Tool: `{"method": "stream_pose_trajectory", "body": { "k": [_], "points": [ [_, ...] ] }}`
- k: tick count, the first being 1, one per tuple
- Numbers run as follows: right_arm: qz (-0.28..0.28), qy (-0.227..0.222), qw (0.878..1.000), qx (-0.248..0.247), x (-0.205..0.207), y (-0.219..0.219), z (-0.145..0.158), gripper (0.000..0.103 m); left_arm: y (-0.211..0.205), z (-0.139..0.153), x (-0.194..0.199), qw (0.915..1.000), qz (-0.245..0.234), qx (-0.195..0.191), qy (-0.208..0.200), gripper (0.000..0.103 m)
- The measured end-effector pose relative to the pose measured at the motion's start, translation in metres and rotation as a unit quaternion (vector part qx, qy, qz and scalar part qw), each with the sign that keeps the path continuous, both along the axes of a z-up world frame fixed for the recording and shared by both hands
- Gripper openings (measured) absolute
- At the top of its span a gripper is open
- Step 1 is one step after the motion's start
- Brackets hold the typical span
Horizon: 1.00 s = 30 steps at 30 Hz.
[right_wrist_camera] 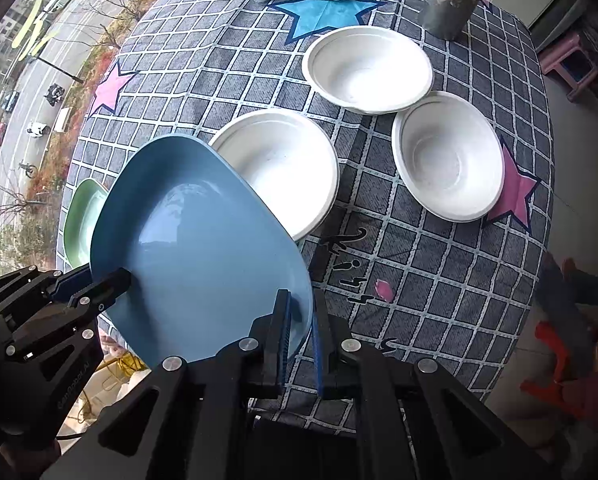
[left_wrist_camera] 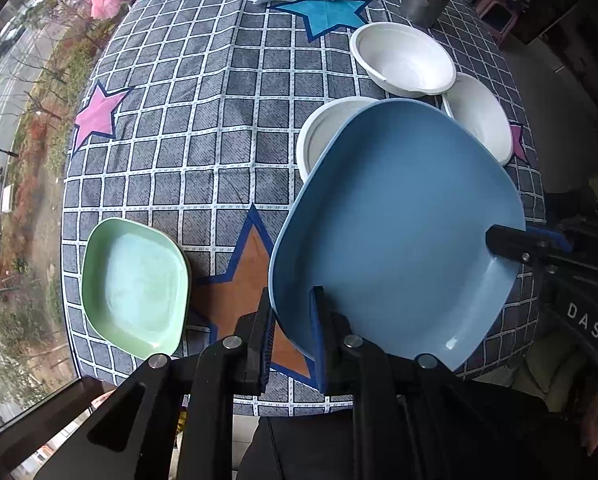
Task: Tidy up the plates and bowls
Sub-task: 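Carry the blue plate with both grippers toward the green plate stack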
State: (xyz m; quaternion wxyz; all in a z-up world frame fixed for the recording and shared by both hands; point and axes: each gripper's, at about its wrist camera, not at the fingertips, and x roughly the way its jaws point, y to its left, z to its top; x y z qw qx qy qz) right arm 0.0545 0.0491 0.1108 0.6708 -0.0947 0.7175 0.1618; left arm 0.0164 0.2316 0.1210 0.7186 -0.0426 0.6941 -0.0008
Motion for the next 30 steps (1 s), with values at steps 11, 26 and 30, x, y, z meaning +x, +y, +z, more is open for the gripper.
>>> {"method": "stream_pose_trajectory", "body": {
  "k": [11,26,30],
  "points": [
    [0.039,-0.001,0.999,-0.006,-0.013,0.031,0.000,0.011,0.026,0.000,-0.020,0.9994,0.034,-0.001,-0.004,0.017],
    [0.074,0.008,0.997,-0.015,-0.031,0.079,-0.008,0.011,0.069,-0.007,-0.044,0.9976,0.069,-0.007,0.002,0.017],
    [0.085,0.009,0.996,-0.019,-0.035,0.093,-0.010,0.011,0.082,-0.010,-0.050,0.9969,0.078,-0.010,0.004,0.017]
  ]
}}
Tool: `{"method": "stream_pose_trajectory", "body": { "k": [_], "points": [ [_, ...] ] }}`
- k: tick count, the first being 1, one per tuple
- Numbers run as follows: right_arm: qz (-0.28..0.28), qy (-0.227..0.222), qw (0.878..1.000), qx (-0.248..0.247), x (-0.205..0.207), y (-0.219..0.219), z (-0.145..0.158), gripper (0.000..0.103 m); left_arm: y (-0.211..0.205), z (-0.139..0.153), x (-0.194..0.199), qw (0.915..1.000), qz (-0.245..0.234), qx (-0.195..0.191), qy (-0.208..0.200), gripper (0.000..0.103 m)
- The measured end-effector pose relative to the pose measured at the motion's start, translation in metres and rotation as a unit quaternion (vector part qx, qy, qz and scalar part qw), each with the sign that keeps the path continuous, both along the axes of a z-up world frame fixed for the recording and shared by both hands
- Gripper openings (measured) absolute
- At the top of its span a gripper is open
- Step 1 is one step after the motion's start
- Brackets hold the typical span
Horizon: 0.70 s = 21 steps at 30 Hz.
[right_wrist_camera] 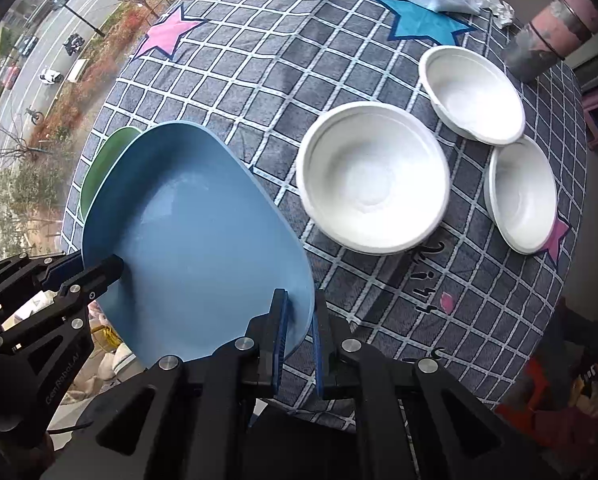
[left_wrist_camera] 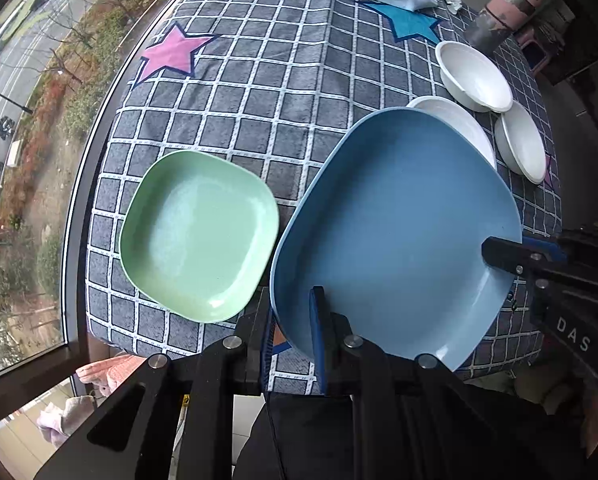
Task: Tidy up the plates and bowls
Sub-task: 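Carry the blue plate with both grippers toward the green plate stack, then lower the blue plate onto the green plate and open both grippers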
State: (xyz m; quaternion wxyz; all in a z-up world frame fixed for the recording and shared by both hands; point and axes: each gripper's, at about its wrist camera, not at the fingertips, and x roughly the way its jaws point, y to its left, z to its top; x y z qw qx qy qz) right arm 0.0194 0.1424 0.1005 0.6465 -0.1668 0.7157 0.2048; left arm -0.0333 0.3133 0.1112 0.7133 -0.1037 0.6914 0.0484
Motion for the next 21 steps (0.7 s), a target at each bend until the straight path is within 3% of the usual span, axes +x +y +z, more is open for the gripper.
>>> {"method": "stream_pose_trajectory", "body": {
  "k": [21],
  "points": [
    [0.039,0.011,0.999,-0.005,-0.029,0.073,-0.014,0.011,0.066,-0.012,-0.037,0.9992,0.039,-0.003,0.011,0.017]
  ]
}}
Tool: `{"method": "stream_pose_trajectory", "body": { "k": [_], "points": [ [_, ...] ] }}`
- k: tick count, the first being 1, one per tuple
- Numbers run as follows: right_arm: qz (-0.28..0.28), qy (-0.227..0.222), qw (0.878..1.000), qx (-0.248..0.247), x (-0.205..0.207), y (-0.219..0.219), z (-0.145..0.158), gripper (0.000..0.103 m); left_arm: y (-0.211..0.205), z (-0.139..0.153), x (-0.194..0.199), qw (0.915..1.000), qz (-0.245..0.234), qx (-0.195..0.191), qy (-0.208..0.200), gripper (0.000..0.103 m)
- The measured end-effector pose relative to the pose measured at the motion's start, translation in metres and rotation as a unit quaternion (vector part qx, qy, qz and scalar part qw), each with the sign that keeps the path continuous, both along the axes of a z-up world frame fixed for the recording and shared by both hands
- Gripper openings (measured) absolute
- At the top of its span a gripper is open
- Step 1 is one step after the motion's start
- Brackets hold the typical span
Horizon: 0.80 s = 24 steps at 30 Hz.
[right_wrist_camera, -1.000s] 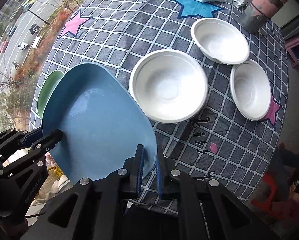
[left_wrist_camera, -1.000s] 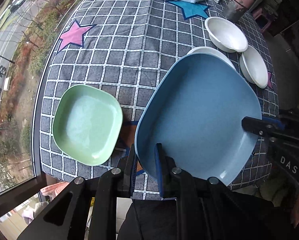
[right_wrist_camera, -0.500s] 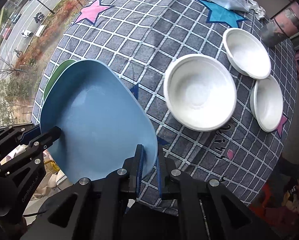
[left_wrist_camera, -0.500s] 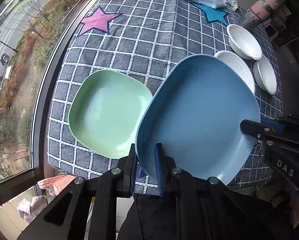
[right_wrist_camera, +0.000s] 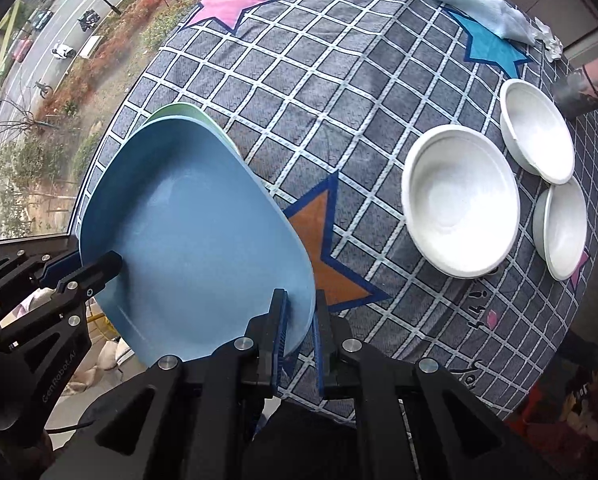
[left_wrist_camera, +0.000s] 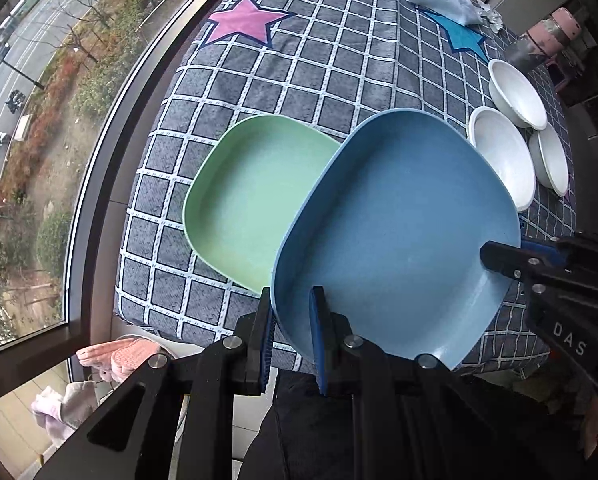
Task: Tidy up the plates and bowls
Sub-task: 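Lower the blue plate onto the green plate and open both grippers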
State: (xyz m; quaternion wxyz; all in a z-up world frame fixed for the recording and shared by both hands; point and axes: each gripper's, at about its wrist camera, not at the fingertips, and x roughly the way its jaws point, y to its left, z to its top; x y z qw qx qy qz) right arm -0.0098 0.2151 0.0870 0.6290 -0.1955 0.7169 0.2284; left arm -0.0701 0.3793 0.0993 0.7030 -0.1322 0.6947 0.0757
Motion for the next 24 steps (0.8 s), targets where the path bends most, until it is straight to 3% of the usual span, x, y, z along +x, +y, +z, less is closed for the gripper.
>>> {"method": "stream_pose_trajectory", "body": {
  "k": [10,20,22,23,24],
  "points": [
    [0.016,0.009,1.000,-0.005,-0.009,0.026,-0.012,0.011,0.021,-0.011,-0.014,0.9998,0.013,0.001,0.016,0.017],
    [0.018,-0.021,1.000,0.000,0.018,0.071,-0.001,0.011,0.056,-0.006,0.000,0.9990,0.042,0.018,0.000,0.017],
    [0.011,0.003,1.000,0.001,0.024,0.078,-0.013,0.012,0.062,-0.015,0.003,0.9984,0.046,0.030,0.011,0.034],
    [0.003,0.025,1.000,-0.002,0.027,0.080,-0.021,0.015,0.067,-0.021,0.004,0.9976,0.051,0.040,0.023,0.050],
    [-0.004,0.034,0.999,-0.010,0.029,0.079,-0.027,0.022,0.070,-0.025,0.003,0.9967,0.055,0.051,0.030,0.053]
  ]
}}
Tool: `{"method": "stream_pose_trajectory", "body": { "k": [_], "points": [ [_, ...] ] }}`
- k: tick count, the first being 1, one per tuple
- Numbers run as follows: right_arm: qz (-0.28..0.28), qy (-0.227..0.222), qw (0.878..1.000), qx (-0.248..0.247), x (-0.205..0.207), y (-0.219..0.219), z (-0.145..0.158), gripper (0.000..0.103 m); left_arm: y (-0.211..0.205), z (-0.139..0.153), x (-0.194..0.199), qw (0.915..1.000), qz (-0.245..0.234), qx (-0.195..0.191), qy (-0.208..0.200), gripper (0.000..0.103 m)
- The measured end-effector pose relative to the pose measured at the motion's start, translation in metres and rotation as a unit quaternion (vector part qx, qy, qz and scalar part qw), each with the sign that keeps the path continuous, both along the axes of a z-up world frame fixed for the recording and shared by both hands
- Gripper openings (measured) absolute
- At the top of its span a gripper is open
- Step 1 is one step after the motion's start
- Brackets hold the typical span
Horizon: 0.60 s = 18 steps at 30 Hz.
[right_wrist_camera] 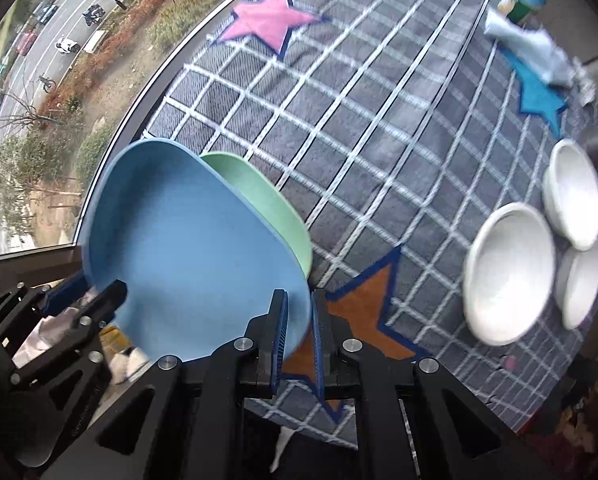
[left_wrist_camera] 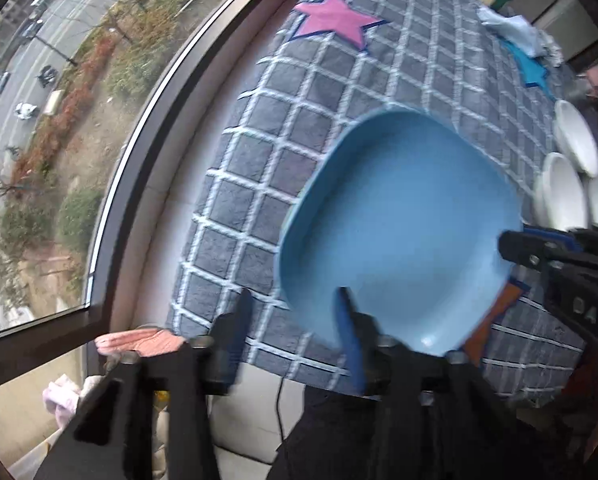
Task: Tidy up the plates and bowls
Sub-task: 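Lower the blue plate onto the green plate and open both grippers, then swing both grippers over toward the white bowls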
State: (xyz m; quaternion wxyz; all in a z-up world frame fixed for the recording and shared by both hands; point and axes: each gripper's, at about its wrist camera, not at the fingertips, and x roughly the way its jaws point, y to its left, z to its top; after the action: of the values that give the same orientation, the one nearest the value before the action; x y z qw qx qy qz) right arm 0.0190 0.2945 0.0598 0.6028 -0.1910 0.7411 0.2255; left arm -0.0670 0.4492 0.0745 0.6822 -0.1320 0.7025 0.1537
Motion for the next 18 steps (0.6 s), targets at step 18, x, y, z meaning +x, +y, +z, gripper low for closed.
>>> {"method": "stream_pose_trajectory", "body": {
  "k": [18],
  "points": [
    [-0.248,-0.050,0.967,-0.030,0.009,-0.220,0.027,0.084,-0.137,0.021,0.059,0.9790,-0.170,-0.105,-0.043,0.053]
  ]
}}
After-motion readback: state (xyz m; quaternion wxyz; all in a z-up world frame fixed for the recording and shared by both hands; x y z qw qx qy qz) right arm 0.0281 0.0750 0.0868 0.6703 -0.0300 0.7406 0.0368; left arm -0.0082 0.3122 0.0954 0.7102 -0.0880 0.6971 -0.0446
